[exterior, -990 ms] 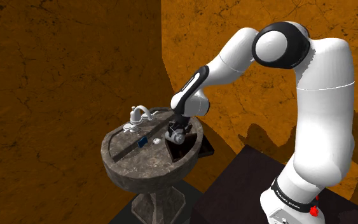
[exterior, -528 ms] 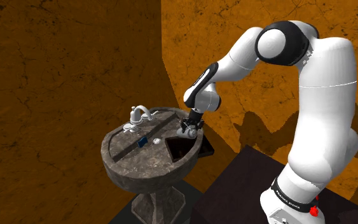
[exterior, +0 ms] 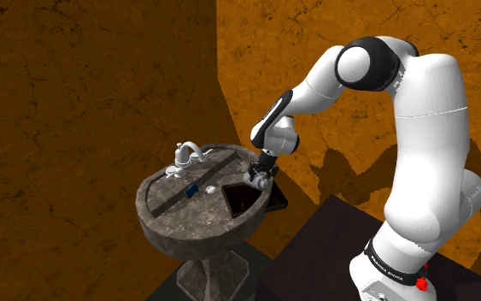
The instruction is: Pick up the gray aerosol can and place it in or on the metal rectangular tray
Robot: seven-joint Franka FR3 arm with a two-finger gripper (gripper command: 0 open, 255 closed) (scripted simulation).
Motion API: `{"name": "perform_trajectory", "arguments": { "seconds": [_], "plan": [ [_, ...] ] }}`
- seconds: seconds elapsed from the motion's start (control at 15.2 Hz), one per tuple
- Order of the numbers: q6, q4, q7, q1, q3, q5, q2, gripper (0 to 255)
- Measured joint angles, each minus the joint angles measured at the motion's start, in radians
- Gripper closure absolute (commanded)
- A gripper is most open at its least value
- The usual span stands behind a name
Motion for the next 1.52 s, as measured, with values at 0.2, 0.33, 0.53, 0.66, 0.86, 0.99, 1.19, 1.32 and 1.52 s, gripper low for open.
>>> {"name": "perform_trajectory", "arguments": {
  "seconds": [0.2, 0.33, 0.53, 0.66, 0.86, 0.99, 1.19, 1.32, 1.52],
  "plan": [
    [0.024, 0.017, -0.018, -0.007, 0.014, 0.014, 0.037, 255],
    [0.036, 0.024, -0.026, -0.010, 0.022, 0.020, 0.051, 255],
    [0.038, 0.028, -0.027, -0.011, 0.023, 0.021, 0.055, 255],
    [0.038, 0.028, -0.027, -0.011, 0.023, 0.021, 0.055, 255],
    [0.037, 0.027, -0.030, -0.017, 0.018, 0.019, 0.061, 0],
    [0.036, 0.028, -0.031, -0.018, 0.017, 0.019, 0.063, 0],
    [0.025, 0.016, -0.023, -0.014, 0.011, 0.013, 0.041, 0],
    [-0.009, -0.006, -0.004, -0.007, -0.006, -0.005, -0.013, 0],
    [-0.042, -0.025, 0.009, -0.006, -0.023, -0.023, -0.063, 0]
  ]
}}
